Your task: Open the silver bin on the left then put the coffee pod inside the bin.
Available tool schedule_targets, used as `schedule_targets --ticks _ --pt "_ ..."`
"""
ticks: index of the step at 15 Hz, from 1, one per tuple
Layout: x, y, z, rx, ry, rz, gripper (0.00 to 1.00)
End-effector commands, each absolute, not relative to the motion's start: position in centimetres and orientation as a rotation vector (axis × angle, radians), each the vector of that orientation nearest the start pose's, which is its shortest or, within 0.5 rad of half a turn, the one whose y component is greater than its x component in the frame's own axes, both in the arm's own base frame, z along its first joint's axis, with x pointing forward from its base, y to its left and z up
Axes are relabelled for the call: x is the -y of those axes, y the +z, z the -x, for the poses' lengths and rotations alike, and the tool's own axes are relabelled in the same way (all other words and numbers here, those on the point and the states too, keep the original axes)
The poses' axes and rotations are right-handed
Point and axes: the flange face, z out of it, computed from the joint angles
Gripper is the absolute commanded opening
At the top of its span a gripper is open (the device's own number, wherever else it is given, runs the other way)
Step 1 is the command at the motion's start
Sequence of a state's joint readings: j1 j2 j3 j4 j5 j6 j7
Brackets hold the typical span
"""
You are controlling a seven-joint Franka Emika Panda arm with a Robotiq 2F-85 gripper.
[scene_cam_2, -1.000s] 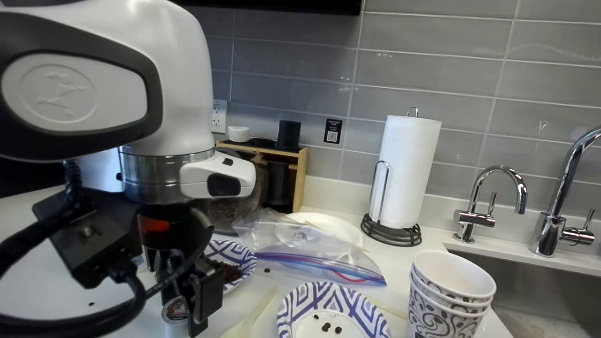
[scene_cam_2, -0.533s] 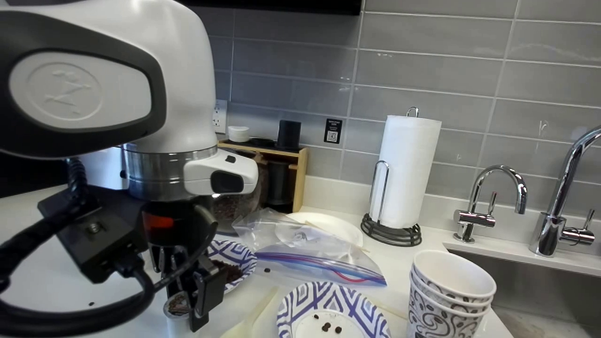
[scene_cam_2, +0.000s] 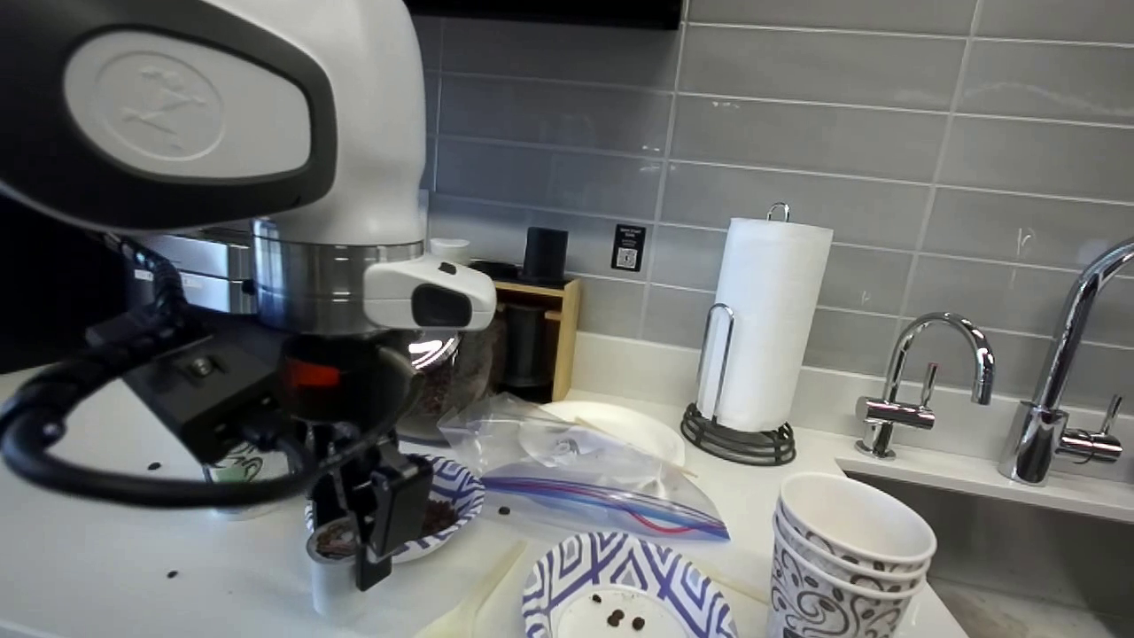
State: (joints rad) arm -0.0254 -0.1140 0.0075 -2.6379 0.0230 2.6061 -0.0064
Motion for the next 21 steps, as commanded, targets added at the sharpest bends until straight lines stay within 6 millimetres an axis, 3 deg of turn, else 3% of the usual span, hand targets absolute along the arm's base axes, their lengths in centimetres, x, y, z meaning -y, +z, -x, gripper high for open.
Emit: schedule_targets --ticks 1,6,10,15,21 --pt "0.4 32.2 -43.0 -0.016 -0.067 3.105 0.29" --pt "-0.6 37.4 -43.4 0.036 -0.022 3.119 0.29" --pt "-2.9 42.4 -44.0 0.110 0.005 3.111 0.29" --pt "-7.5 47.5 -45.2 0.272 -0.065 3.099 0.29" --pt "-14.7 50.0 -45.4 0.483 -0.225 3.077 0.29"
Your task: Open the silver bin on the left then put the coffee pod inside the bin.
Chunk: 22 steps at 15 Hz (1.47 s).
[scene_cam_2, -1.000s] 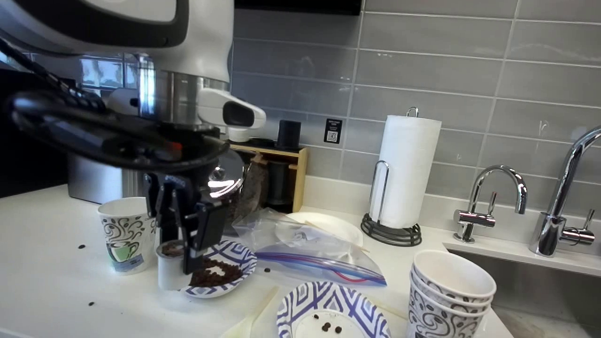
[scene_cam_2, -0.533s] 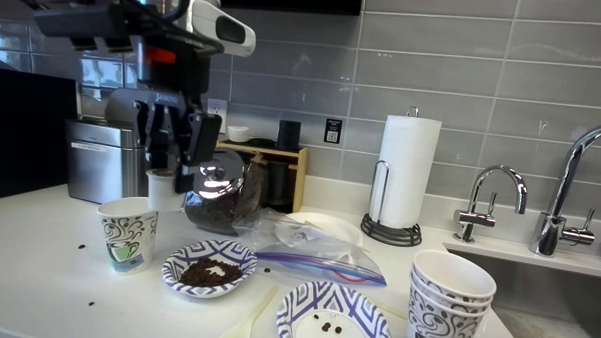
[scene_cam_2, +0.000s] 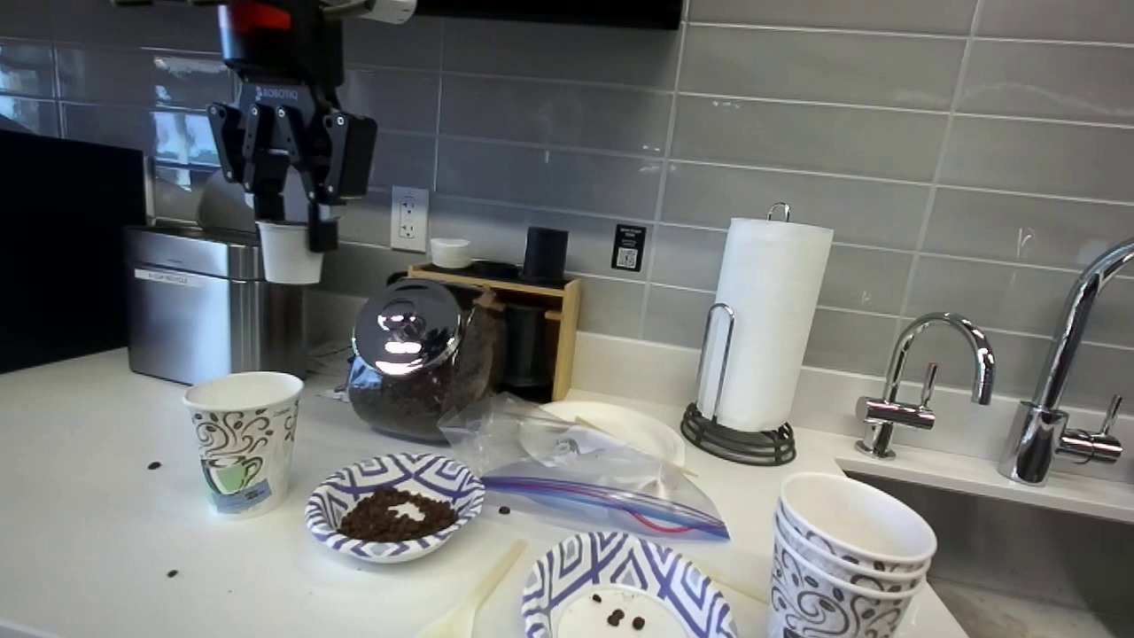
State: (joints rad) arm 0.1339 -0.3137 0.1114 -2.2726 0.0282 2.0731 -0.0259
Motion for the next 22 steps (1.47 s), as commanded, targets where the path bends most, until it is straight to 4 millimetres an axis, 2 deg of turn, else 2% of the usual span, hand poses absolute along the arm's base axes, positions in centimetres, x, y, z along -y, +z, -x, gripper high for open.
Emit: schedule_targets --ticks 1,4,7,11,16,22 --pt "-15.8 50.4 -45.2 0.519 -0.273 3.080 0.29" --pt "-19.3 51.0 -44.8 0.637 -0.402 3.038 0.29" --pt "-21.9 51.4 -44.7 0.726 -0.540 2.963 0.29" --pt "-24.6 51.6 -45.2 0.839 -0.686 2.869 0.29" --pt "-28.2 50.9 -45.8 1.028 -0.860 2.721 0.29" --pt "-31.5 50.0 -47.0 1.074 -0.913 2.579 0.29"
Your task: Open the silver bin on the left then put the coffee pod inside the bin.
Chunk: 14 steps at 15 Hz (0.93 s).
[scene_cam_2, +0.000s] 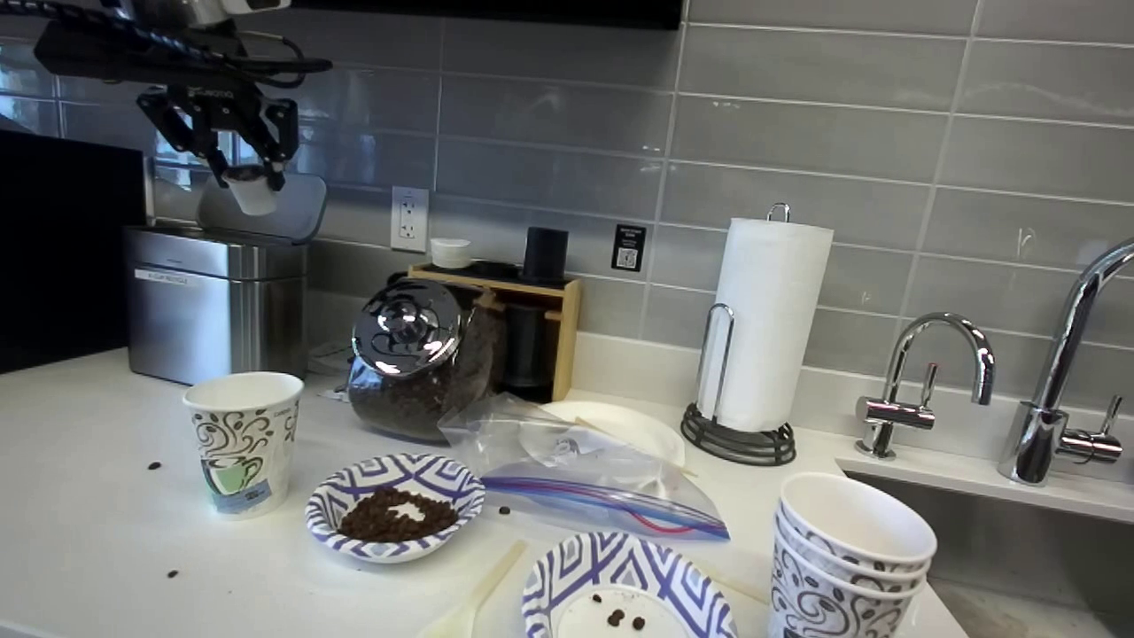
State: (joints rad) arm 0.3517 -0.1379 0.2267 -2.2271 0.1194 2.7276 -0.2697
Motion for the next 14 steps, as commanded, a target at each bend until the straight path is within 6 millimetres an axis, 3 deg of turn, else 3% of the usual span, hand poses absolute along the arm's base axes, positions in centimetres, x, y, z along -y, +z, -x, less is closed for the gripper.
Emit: schedule_targets --ticks 1,14 --pt "-32.0 49.9 -47.3 1.077 -0.901 2.560 0.29" --pt "-38.1 49.4 -51.5 1.178 -0.844 2.373 0.29"
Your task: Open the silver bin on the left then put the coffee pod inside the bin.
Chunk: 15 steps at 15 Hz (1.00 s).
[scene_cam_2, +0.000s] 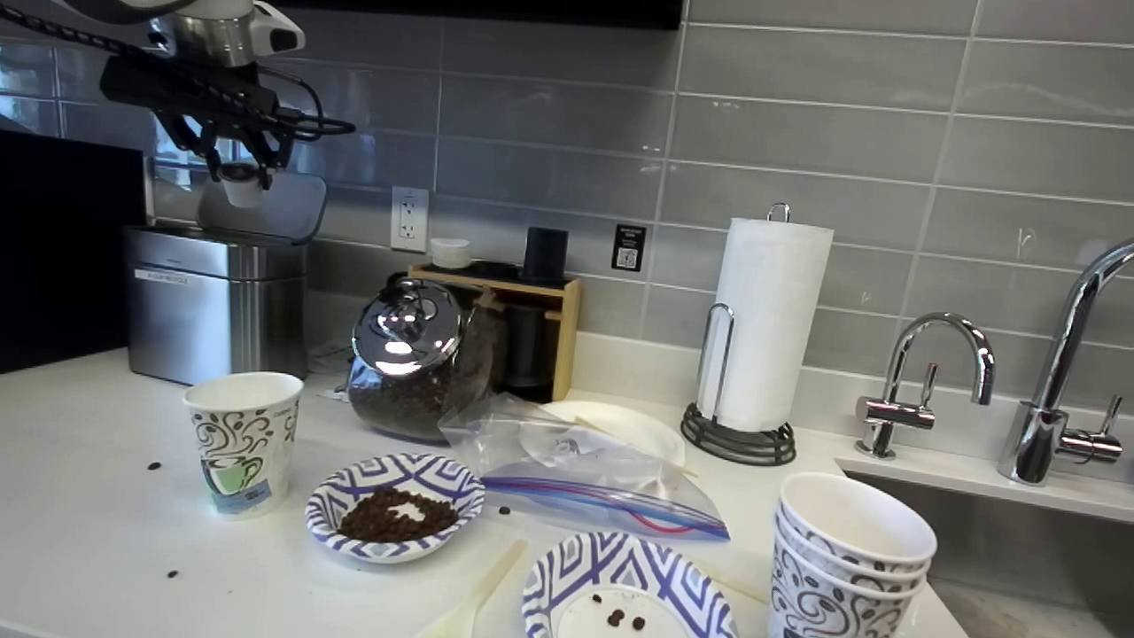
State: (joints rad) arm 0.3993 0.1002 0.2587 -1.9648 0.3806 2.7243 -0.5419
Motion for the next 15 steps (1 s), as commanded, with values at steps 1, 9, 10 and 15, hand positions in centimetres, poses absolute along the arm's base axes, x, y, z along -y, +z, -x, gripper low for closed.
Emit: schedule_targets --ticks 1,9,10,15 --pt "-38.5 49.2 -51.7 1.185 -0.838 2.363 0.29" --pt "-41.4 48.9 -51.9 1.239 -0.798 2.310 0.29" --pt "-41.6 48.9 -51.8 1.242 -0.797 2.304 0.29" --pt "-42.0 48.8 -51.7 1.236 -0.788 2.296 1.00"
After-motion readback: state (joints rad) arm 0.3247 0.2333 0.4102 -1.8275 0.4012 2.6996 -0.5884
